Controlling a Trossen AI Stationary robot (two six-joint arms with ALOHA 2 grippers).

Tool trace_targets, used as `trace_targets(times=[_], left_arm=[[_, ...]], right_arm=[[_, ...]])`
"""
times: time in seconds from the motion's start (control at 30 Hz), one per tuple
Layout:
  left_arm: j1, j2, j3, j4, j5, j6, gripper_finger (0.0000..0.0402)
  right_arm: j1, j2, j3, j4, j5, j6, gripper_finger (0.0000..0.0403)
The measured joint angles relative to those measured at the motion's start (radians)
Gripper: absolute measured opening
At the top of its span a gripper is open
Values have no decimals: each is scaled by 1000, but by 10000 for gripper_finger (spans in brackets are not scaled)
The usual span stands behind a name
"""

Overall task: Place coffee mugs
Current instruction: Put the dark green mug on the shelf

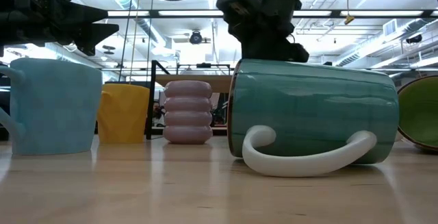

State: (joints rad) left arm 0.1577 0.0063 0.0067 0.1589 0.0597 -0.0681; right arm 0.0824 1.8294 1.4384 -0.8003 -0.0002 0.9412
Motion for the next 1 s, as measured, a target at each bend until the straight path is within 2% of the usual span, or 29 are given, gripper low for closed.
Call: trace_targets(times=[0.27, 0.47, 0.63, 1.0], left_arm=[[0, 0, 0, 0, 0, 0, 238], [0, 0, 0, 0, 0, 0, 238], [0, 0, 0, 0, 0, 0, 238], [0, 0, 0, 0, 0, 0, 238]], right_arm=[[-19, -1, -15, 9, -5, 56, 137], [-21, -1, -44, -1, -61, 48, 102], [-14, -7, -42, -35, -83, -30, 55], [38, -2, -27, -104, -117, -286, 53]])
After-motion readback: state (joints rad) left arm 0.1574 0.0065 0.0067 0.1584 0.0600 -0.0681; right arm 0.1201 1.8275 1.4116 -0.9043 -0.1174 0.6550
